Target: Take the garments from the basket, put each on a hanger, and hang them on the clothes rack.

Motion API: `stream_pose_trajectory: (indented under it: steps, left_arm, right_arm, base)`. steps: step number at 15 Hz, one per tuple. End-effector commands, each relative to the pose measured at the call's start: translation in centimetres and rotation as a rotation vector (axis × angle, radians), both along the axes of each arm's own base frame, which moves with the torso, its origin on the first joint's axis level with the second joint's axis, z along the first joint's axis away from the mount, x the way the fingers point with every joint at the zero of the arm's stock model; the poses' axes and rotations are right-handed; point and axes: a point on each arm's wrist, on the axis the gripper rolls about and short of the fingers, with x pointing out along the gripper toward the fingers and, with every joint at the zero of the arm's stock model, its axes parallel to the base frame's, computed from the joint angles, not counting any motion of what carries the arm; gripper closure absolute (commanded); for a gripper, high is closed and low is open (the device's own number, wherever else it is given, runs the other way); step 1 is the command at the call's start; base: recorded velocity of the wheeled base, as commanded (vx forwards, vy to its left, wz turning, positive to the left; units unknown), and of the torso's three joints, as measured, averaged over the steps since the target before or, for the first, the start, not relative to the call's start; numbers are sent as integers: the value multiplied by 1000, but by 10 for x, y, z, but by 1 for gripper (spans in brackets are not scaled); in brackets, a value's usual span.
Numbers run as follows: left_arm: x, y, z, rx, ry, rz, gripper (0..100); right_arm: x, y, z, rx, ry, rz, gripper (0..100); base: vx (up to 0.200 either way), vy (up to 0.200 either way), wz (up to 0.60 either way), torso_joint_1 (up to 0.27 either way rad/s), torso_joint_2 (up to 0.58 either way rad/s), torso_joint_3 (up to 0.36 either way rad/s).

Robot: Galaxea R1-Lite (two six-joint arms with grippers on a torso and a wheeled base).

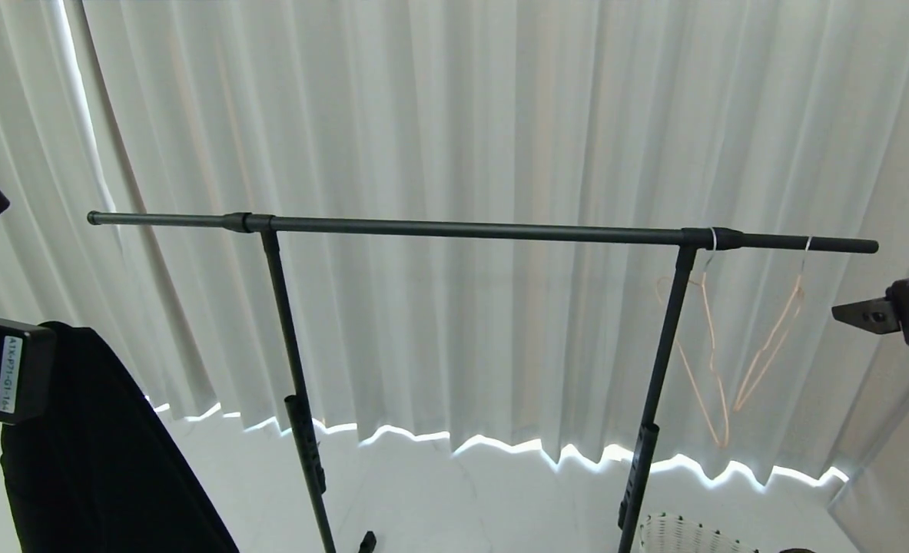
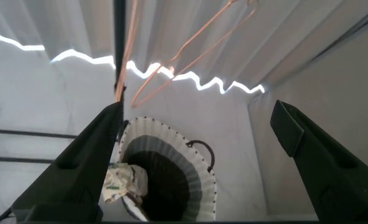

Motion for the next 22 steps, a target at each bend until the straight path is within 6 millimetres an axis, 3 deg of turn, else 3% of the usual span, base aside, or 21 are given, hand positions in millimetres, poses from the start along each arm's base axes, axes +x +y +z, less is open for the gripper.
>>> stream_pose_trajectory:
  steps: [1, 6, 10, 14, 22]
  left_arm:
    - [1, 0, -1, 1, 5, 0, 100]
    - [3, -1, -2, 0, 12, -6, 100]
    - [4, -1, -3, -2, 15, -4, 100]
    - [4, -1, -8, 0, 38, -3, 100]
    - [3, -1, -12, 1, 49, -3, 100]
  right_arm:
    - [11, -3, -7, -8, 37, -28, 0]
    - [44, -10, -34, 26, 143, -136, 0]
    - [93, -3, -85, 100, 214, -412, 0]
    - [117, 0, -117, 193, 230, -539, 0]
    - [144, -13, -138, 238, 167, -608, 0]
  base:
    - [200, 0, 0, 7, -2, 2]
    - [120, 0, 0, 1, 0, 1]
    - [0, 0, 0, 0, 0, 0]
    - [0, 0, 0, 0, 0, 0]
    - [0, 0, 0, 0, 0, 0]
